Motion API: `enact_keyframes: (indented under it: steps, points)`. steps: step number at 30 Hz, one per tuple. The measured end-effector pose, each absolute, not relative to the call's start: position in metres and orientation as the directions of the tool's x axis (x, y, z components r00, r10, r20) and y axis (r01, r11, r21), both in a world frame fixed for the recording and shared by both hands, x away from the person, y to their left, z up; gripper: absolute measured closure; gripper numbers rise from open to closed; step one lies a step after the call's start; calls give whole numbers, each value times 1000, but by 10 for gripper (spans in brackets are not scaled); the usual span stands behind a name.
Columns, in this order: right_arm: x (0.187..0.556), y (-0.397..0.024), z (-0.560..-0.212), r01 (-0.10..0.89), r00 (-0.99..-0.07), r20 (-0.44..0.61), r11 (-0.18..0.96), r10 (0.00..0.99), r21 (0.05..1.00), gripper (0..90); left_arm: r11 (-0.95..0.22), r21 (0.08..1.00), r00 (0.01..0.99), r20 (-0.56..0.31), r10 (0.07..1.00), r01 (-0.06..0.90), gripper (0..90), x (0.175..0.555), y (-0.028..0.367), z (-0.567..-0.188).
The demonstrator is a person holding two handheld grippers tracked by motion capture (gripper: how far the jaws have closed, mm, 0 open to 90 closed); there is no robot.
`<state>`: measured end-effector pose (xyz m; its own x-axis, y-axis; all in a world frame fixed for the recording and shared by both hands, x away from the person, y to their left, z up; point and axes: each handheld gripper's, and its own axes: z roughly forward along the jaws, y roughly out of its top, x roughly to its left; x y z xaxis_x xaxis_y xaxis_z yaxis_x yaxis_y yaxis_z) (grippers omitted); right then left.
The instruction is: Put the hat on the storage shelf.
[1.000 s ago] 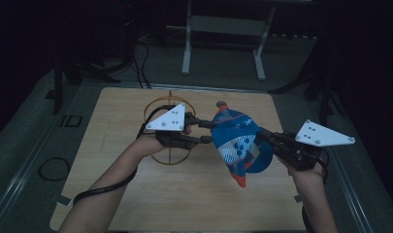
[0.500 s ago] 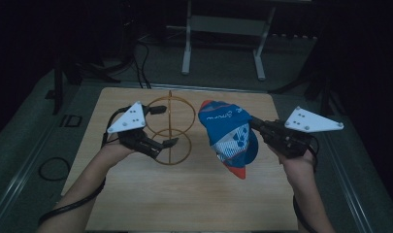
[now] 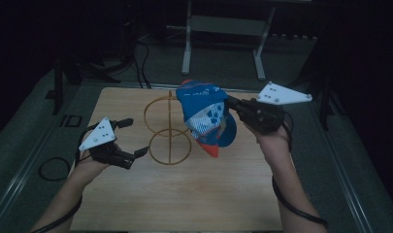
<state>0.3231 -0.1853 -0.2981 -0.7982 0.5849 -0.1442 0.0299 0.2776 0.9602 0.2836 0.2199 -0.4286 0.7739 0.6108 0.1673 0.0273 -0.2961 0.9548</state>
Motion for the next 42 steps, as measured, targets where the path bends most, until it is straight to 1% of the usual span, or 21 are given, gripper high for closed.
enact_keyframes:
  steps: [6,10,12,15,18,23,29,35,39,42]
  points:
    - [340,-154,-290,41,-805,-138,286,576,957,900,-324,945,736,182,652,54,18,264,230,-461]
    - [350,-133,-285,43,-812,-141,299,566,953,900,-290,954,727,145,671,77,18,252,238,-484]
    - [354,-123,-283,47,-816,-138,302,561,952,900,-273,956,720,117,684,104,18,249,243,-495]
    - [362,-105,-282,56,-821,-132,308,556,950,900,-261,959,695,112,710,113,18,242,247,-510]
    - [368,-87,-281,60,-824,-137,326,549,943,900,-257,961,674,122,729,103,18,237,250,-519]
    - [378,-55,-287,81,-842,-131,363,523,928,900,-195,972,648,65,759,131,19,235,256,-533]
    - [385,-25,-301,99,-861,-132,416,491,904,900,-173,974,633,44,773,143,19,235,259,-542]
    - [392,-15,-317,123,-865,-119,435,488,892,900,-172,971,636,28,771,166,19,236,260,-548]
    - [396,-16,-325,133,-851,-131,450,508,883,900,-179,969,644,27,764,173,18,237,258,-550]
    - [398,-22,-330,151,-848,-114,443,517,884,900,-183,967,652,26,758,175,18,237,256,-551]
